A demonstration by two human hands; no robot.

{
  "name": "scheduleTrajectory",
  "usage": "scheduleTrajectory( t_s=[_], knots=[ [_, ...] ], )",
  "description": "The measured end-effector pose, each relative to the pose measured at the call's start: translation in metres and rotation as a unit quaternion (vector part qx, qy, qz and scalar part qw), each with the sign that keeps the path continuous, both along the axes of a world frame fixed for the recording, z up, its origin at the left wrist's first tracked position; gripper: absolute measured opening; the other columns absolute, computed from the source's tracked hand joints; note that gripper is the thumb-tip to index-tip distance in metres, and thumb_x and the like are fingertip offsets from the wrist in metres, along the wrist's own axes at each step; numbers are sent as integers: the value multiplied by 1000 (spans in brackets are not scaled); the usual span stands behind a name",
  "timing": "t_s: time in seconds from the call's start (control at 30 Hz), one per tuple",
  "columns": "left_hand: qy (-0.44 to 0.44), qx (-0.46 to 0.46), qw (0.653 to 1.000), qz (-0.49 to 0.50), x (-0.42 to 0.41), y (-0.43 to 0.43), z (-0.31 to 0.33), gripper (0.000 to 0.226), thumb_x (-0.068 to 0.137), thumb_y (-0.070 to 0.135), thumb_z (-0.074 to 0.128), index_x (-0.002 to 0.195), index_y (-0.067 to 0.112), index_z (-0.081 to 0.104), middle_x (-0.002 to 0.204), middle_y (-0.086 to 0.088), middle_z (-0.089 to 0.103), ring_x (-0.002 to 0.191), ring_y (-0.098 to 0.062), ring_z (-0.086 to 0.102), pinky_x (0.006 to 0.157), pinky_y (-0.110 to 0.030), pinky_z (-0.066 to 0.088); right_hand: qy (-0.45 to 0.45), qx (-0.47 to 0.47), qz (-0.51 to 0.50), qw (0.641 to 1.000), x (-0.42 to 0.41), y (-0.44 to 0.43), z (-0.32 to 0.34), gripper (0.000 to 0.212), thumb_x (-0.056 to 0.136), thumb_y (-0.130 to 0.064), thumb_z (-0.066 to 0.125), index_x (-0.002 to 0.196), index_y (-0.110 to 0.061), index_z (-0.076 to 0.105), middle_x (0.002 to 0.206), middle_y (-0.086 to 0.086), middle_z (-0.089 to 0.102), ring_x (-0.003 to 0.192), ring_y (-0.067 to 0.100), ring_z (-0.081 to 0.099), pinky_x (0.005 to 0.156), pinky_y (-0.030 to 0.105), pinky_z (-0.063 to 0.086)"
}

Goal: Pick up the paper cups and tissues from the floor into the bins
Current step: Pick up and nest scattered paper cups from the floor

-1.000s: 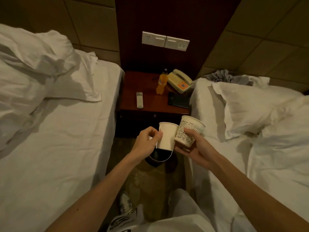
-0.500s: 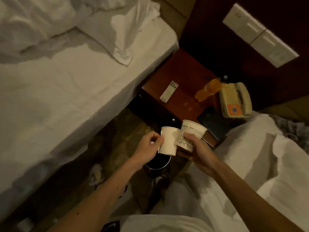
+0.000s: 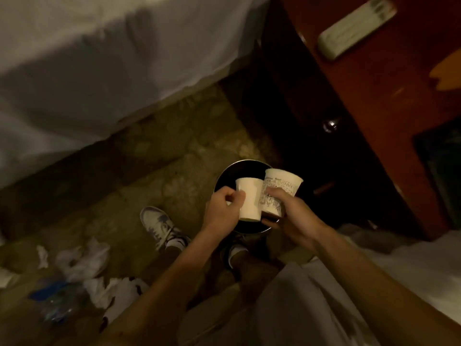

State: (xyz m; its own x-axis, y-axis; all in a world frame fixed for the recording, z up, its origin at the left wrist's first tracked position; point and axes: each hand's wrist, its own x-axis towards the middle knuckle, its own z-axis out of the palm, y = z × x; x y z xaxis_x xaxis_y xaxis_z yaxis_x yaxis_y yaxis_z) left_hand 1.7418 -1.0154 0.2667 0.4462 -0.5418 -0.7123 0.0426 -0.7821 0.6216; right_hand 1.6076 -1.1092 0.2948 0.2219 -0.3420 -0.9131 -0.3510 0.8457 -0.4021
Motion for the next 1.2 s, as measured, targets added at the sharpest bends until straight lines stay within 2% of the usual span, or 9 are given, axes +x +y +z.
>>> scheduleTrajectory(
  t_s=[0.2,0.47,0.6,0.67,0.73,0.8,0.9,1.0,1.2],
  knots=[
    [-31,-18,998,-48,-20,9,-76,27,96,39,57,72,27,55,73,10,58,69,-4,53,56,-23,35,-19,-76,88,993,-27,8,-72,35,89,-39,65,119,-21,65,107,0,75,102,19,69,77,34,53],
    [-41,-25,999,-4,-46,8,-102,27,97,42,54,78,23,57,79,0,62,72,-14,57,58,-29,37,16,-146,142,979,-57,20,-92,46,86,-42,69,122,-14,63,111,6,72,102,23,68,95,43,54],
    [-32,20,999,-25,-49,3,-110,29,100,44,48,88,19,55,90,-4,63,74,-14,57,57,-28,36,51,-139,148,978,-67,26,-97,50,83,-49,69,121,-16,64,106,2,72,93,14,70,67,22,54],
    [-11,28,999,-44,-43,0,-118,30,102,44,43,109,19,58,106,-2,61,92,-18,59,71,-29,41,69,-156,174,970,-64,27,-104,47,84,-48,70,119,-17,65,102,-2,71,87,8,68,55,13,48],
    [1,27,997,-72,-37,-4,-125,35,104,40,40,127,19,55,113,1,56,105,-20,55,83,-30,38,80,-178,202,960,-56,23,-116,45,83,-47,72,118,-17,65,102,-2,71,86,7,67,61,14,53],
    [-19,25,995,-100,-30,-7,-132,32,104,33,42,130,20,55,118,-3,59,113,-24,55,86,-28,39,108,-199,228,947,-46,19,-130,50,83,-50,71,118,-15,66,106,1,71,92,15,69,81,32,59],
    [-37,17,995,-95,-19,-4,-134,28,103,24,46,126,18,60,124,-7,62,116,-25,56,87,-22,39,192,-231,293,908,-33,17,-137,57,85,-56,65,120,-12,62,110,5,67,98,22,66,85,39,57],
    [9,5,997,-71,-6,4,-122,15,102,25,50,103,19,63,112,-12,66,105,-29,62,92,-36,51,206,-238,314,896,-31,18,-129,35,93,-37,64,113,-8,64,98,4,67,95,23,66,87,43,56],
    [-99,-66,984,-133,49,35,-28,35,96,36,59,66,21,50,59,6,50,55,-8,48,50,-20,36,119,-349,383,847,12,39,-38,9,90,-26,67,94,-20,63,82,-4,63,78,14,62,71,30,51]
  ],
)
